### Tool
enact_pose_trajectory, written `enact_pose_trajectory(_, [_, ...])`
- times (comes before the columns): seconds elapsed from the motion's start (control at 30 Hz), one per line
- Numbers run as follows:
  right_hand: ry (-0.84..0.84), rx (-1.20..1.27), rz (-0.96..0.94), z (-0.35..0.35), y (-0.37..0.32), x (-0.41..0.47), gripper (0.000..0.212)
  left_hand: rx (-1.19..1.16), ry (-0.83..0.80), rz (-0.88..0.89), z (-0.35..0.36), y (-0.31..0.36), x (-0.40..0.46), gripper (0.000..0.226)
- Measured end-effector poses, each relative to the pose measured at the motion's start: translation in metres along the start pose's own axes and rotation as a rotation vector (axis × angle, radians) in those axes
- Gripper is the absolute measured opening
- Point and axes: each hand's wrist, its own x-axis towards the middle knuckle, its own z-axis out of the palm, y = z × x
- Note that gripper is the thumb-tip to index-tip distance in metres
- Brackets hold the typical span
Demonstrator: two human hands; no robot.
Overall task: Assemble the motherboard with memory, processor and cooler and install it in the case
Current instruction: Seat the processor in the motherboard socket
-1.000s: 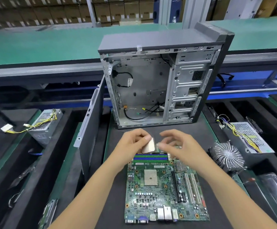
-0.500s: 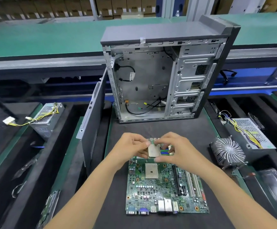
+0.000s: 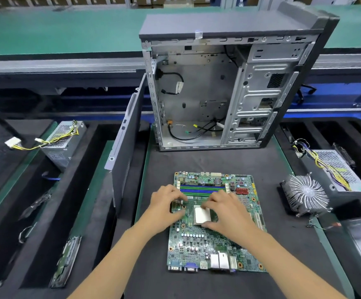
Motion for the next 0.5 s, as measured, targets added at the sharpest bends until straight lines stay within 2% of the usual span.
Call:
enact_pose_trajectory(0.13, [-0.014,-0.002,0.007,0.01,0.002,0.006,0.054,0.092,-0.02,0.077,0.015,-0.007,-0.001,0.055])
enact_pose_trajectory(0.27, [-0.011,0.033,0.015,0.015,0.003,0.006,0.053,0.152,0.032,0.125,0.024,-0.009,-0.001,0.056])
enact_pose_trajectory(0.5, [0.019,0.051,0.019,0.017,0.003,0.003,0.05,0.108,0.039,0.118,0.029,-0.009,0.002,0.056])
